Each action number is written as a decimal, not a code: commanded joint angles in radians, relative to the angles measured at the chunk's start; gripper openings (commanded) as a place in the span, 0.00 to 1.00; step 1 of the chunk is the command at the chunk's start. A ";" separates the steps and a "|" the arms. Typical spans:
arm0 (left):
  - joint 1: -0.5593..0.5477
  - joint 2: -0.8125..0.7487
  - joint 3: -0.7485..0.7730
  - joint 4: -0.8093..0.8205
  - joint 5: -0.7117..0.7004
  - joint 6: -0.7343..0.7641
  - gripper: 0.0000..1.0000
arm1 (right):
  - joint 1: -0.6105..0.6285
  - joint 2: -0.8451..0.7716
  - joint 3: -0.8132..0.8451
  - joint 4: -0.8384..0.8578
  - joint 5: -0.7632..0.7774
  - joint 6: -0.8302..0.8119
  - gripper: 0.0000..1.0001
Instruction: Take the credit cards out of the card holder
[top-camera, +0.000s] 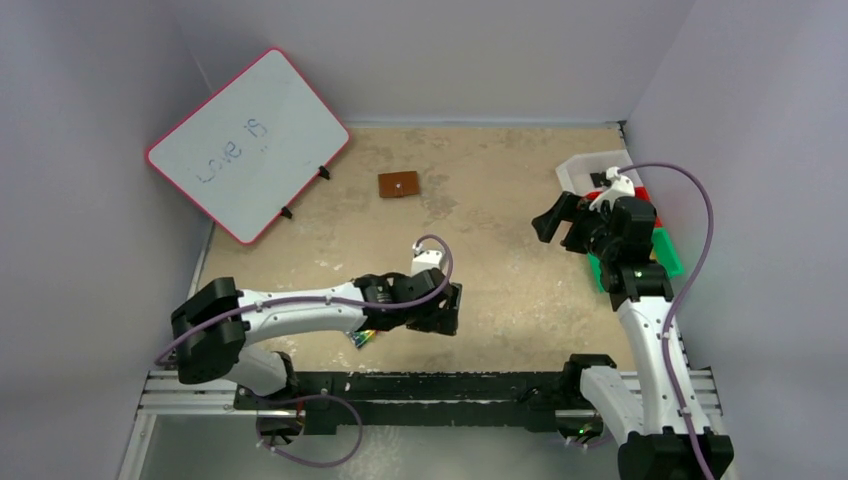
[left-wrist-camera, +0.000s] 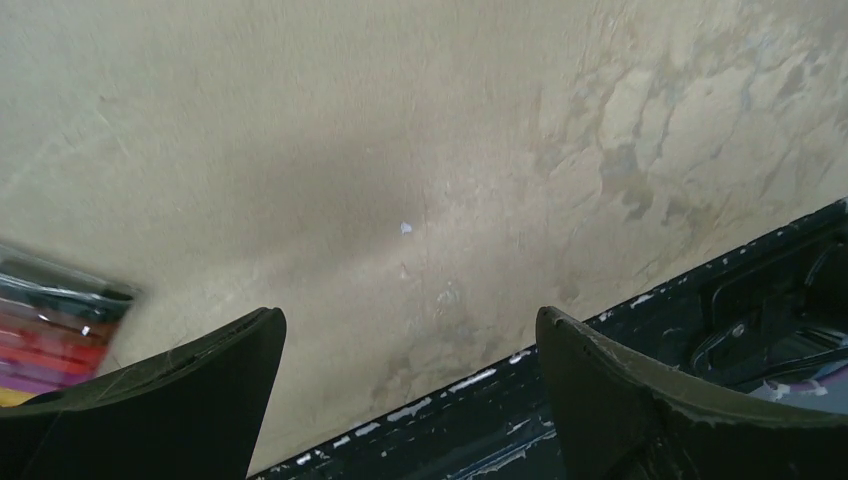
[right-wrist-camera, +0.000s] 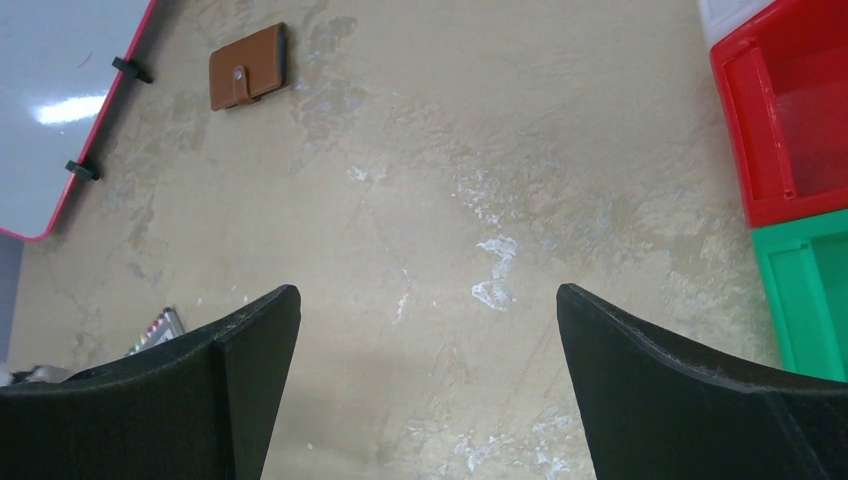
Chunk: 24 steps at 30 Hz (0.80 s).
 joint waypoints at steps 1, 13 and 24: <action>-0.038 0.025 -0.029 0.008 -0.008 -0.127 0.96 | -0.006 0.002 0.008 0.050 -0.017 0.036 1.00; 0.148 -0.041 -0.245 -0.103 -0.248 -0.332 0.97 | -0.008 0.091 0.107 -0.082 0.260 0.035 1.00; 0.471 -0.215 -0.229 -0.215 -0.389 -0.215 0.98 | -0.012 0.346 0.285 -0.100 0.611 0.105 1.00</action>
